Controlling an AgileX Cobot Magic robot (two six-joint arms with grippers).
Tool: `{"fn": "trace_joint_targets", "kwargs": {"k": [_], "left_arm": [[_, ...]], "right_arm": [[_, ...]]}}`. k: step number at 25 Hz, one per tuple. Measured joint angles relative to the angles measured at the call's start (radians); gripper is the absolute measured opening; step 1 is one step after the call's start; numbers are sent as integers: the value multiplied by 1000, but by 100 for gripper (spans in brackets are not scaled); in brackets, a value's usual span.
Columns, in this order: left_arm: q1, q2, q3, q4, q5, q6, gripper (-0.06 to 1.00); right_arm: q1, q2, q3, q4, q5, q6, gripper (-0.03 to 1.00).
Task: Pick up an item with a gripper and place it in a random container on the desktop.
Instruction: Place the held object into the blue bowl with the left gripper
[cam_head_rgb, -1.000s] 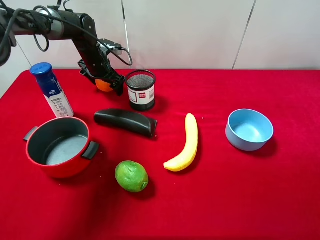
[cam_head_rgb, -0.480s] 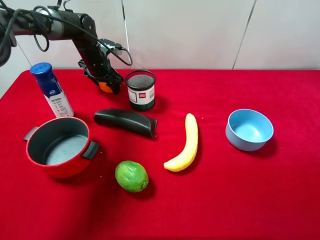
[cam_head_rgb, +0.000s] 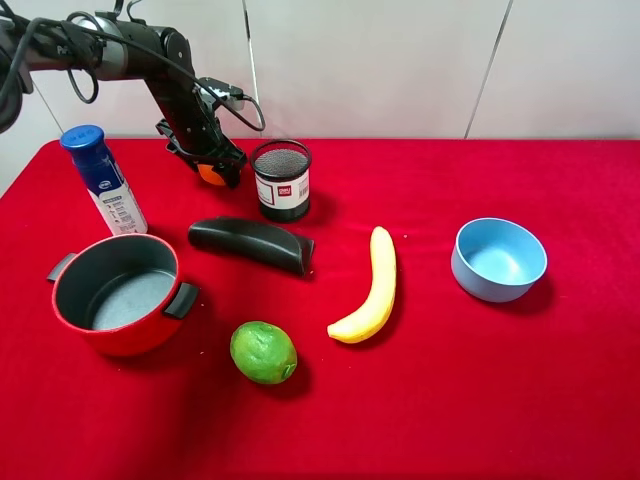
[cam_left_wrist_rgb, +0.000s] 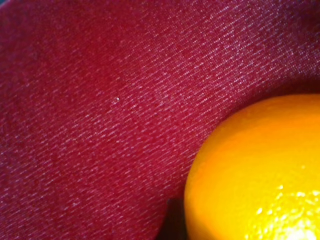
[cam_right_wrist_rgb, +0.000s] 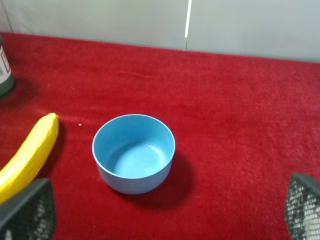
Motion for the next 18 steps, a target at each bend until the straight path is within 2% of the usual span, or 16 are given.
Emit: {"fn": "trace_joint_targets", "kwargs": {"k": [11, 18], "left_arm": [[0, 0, -31, 0, 20, 0, 71], [0, 0, -144, 0, 123, 0, 71]], "right_arm": [[0, 0, 0, 0, 0, 0, 69], [0, 0, 0, 0, 0, 0, 69]]}}
